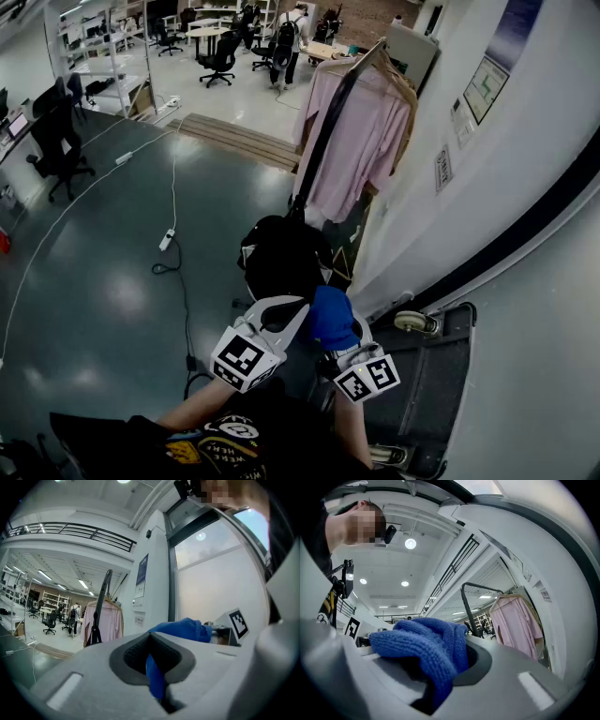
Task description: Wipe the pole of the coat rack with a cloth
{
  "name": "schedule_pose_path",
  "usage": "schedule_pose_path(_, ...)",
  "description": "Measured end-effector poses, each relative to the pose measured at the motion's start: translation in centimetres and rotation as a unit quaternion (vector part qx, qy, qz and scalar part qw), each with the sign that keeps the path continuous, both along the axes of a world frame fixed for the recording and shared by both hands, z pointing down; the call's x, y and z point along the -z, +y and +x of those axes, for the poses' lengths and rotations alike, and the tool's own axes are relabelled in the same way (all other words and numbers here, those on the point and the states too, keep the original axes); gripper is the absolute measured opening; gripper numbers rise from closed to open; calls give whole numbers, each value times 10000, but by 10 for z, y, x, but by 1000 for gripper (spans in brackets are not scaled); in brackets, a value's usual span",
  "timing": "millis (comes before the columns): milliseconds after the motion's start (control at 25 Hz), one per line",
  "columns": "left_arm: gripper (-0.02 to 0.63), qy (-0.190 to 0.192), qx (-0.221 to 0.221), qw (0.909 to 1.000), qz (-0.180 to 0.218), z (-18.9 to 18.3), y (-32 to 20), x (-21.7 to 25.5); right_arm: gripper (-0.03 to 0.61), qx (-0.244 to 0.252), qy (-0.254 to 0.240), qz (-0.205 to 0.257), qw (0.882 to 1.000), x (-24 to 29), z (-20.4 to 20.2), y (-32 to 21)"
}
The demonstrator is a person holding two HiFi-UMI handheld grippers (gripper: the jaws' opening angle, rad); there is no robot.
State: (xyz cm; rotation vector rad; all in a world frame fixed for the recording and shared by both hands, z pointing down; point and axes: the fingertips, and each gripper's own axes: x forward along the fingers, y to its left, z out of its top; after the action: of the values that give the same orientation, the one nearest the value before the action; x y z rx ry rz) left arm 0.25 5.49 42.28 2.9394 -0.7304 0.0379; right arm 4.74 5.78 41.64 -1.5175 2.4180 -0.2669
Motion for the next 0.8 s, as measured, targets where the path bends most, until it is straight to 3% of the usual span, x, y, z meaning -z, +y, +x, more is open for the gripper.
schedule_pose_path(440, 5, -30, 116, 9999, -20, 3, -4, -8, 41, -52, 88, -255, 9996, -19, 14, -4)
schedule_pose_path(560, 5, -71, 268, 9995, -115, 2, -17, -16, 43, -160, 53, -481, 9987, -37, 26, -12)
schedule_pose_path(800, 5, -67, 582, 9982, -115, 3, -40, -14, 43, -72, 99, -408, 9991, -38, 38, -27)
